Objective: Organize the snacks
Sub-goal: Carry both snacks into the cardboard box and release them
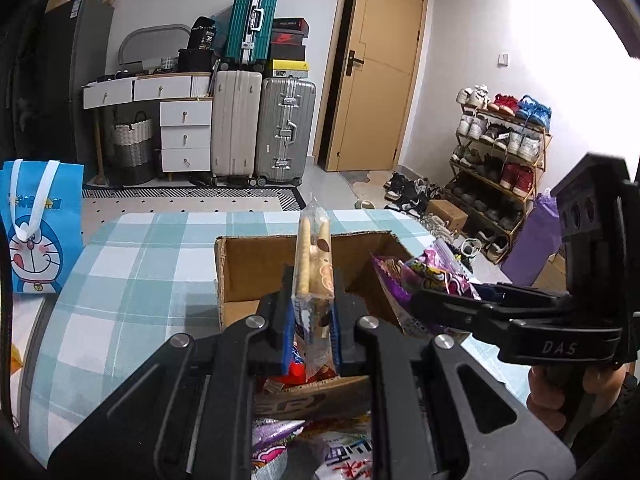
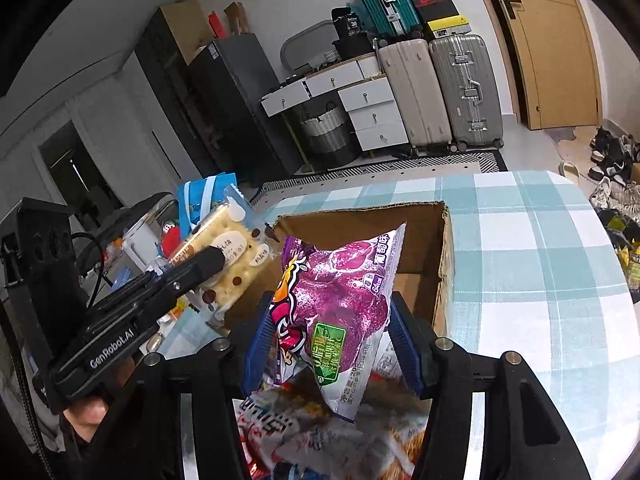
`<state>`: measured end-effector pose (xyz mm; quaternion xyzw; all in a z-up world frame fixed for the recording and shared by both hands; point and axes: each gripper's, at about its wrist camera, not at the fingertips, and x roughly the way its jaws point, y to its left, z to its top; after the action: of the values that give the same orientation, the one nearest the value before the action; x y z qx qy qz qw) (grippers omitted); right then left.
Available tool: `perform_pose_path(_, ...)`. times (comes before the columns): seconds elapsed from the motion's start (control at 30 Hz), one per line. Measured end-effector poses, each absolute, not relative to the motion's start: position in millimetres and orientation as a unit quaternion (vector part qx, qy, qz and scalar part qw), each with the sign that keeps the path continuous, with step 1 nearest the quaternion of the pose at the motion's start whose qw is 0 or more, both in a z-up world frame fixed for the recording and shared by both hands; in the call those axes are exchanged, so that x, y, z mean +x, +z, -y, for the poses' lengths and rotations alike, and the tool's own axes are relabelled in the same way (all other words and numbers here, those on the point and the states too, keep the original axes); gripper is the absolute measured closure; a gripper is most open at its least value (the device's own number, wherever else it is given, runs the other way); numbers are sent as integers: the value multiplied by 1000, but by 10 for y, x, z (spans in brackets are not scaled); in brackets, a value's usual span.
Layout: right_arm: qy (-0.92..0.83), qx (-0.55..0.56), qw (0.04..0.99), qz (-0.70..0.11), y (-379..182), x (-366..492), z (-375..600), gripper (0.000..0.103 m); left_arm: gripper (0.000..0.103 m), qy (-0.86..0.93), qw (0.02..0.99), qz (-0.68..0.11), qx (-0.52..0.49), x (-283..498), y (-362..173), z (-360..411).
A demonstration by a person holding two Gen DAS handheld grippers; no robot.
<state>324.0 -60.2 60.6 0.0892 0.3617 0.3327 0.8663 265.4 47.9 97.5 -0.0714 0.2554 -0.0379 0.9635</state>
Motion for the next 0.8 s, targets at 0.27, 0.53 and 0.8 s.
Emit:
perform_pose_path(0.27, 321, 73, 873, -361, 542, 3362, 490, 48, 92, -37, 959, -273, -59, 2908, 736, -394)
perform_pose_path(0.53, 317, 59, 871, -371, 456, 3414, 454, 47, 92, -35, 954, -293, -49, 3136, 515, -378)
perform_pose_path(0.8, 316, 47, 883, -345, 509, 3330, 510, 39, 69, -41, 952, -296, -66, 3059, 510, -474)
